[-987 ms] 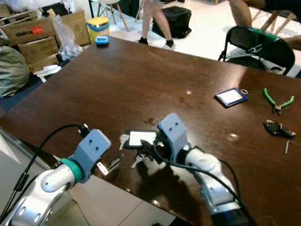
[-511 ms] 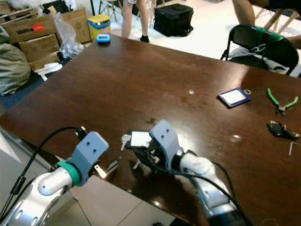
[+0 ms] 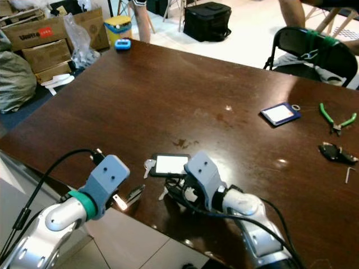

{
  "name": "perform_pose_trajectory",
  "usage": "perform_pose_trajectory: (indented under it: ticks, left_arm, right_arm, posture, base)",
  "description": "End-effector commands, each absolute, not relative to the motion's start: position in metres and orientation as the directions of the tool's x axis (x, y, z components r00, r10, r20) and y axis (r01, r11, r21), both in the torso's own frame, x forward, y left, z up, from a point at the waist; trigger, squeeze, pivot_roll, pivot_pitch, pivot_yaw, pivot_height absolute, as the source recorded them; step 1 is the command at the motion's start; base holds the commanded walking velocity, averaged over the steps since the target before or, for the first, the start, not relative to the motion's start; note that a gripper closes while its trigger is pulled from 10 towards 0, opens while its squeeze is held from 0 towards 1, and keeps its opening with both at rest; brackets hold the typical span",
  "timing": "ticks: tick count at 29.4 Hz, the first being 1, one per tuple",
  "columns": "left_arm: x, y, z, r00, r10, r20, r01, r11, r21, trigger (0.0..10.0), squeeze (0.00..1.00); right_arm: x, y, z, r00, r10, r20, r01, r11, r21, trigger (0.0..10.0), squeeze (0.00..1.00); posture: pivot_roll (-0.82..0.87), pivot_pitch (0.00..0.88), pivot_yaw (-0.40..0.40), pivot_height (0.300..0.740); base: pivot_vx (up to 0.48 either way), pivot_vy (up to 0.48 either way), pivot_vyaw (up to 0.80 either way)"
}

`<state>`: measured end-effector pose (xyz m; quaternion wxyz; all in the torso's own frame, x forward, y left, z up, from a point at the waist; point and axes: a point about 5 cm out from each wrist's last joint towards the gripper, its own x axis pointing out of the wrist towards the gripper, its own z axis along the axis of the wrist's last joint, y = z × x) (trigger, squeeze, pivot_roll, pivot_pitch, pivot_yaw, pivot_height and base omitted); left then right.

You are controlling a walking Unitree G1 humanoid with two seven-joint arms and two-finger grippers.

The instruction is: Hang keys on a hook

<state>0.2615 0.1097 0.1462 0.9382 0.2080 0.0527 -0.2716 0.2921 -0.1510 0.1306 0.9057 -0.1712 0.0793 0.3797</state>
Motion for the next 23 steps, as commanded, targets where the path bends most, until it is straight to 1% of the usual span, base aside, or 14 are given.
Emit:
perform_pose_trajectory:
  ticks: [1, 2, 5, 6, 7, 8, 9, 10, 16, 23]
  left_arm:
    - [0.2589, 0.1126, 0.1406, 0.843, -0.48, -0.244, 0.538, 0.762, 0.36, 10.0, 0.0]
    - [0.2586, 0.113, 0.1405, 0.843, -0.478, -0.245, 0.537, 0.762, 0.361, 10.0, 0.0]
    - [0.2583, 0.1135, 0.1407, 0.844, -0.476, -0.246, 0.536, 0.763, 0.361, 10.0, 0.0]
    - [0.2581, 0.1141, 0.1408, 0.845, -0.475, -0.246, 0.534, 0.764, 0.362, 10.0, 0.0]
    - [0.2581, 0.1141, 0.1408, 0.845, -0.475, -0.246, 0.534, 0.764, 0.362, 10.0, 0.0]
    - [0.2579, 0.1147, 0.1407, 0.845, -0.473, -0.247, 0.534, 0.764, 0.362, 10.0, 0.0]
    - [0.2577, 0.1151, 0.1406, 0.846, -0.472, -0.248, 0.533, 0.764, 0.362, 10.0, 0.0]
    - [0.2576, 0.1153, 0.1406, 0.845, -0.472, -0.249, 0.534, 0.764, 0.362, 10.0, 0.0]
    - [0.258, 0.1149, 0.1408, 0.845, -0.473, -0.25, 0.535, 0.763, 0.363, 10.0, 0.0]
    - [0.2589, 0.1146, 0.1415, 0.844, -0.475, -0.251, 0.537, 0.761, 0.364, 10.0, 0.0]
  right_arm:
    - [0.2917, -0.1462, 0.1252, 0.68, 0.675, -0.286, -0.732, 0.638, -0.238, 10.0, 0.0]
    - [0.2923, -0.1453, 0.1246, 0.678, 0.676, -0.288, -0.735, 0.636, -0.237, 8.1, 0.0]
    - [0.2928, -0.1442, 0.124, 0.673, 0.68, -0.29, -0.739, 0.632, -0.234, 8.1, 0.0]
    - [0.2928, -0.144, 0.1236, 0.672, 0.681, -0.291, -0.74, 0.631, -0.232, 4.2, 0.0]
    - [0.2928, -0.144, 0.1236, 0.672, 0.681, -0.291, -0.74, 0.631, -0.232, 4.2, 0.0]
    - [0.2926, -0.1437, 0.1231, 0.671, 0.681, -0.293, -0.741, 0.631, -0.229, 0.5, 0.0]
    - [0.2924, -0.1436, 0.1228, 0.67, 0.682, -0.294, -0.741, 0.631, -0.227, 0.5, 0.0]
    - [0.2923, -0.1435, 0.1225, 0.669, 0.682, -0.294, -0.742, 0.631, -0.226, 0.0, 0.0]
    - [0.2916, -0.1433, 0.1221, 0.665, 0.686, -0.296, -0.746, 0.627, -0.223, 0.0, 0.0]
    - [0.285, -0.1442, 0.121, 0.626, 0.712, -0.318, -0.779, 0.592, -0.208, 0.0, 0.0]
  posture:
    - [-0.1, 0.133, 0.124, 0.74]
    - [-0.1, 0.133, 0.124, 0.74]
    - [-0.1, 0.133, 0.124, 0.74]
    - [-0.09, 0.134, 0.126, 0.74]
    - [-0.09, 0.134, 0.126, 0.74]
    - [-0.09, 0.135, 0.128, 0.74]
    - [-0.09, 0.135, 0.128, 0.74]
    - [-0.09, 0.135, 0.129, 0.74]
    - [-0.09, 0.134, 0.13, 0.74]
    - [-0.09, 0.135, 0.132, 0.74]
  base:
    - [0.0, 0.0, 0.0]
    - [0.0, 0.0, 0.0]
    - [0.0, 0.0, 0.0]
    - [0.0, 0.0, 0.0]
    - [0.0, 0.0, 0.0]
    - [0.0, 0.0, 0.0]
    - [0.0, 0.0, 0.0]
    - [0.0, 0.0, 0.0]
    - [0.0, 0.0, 0.0]
    - [0.0, 0.0, 0.0]
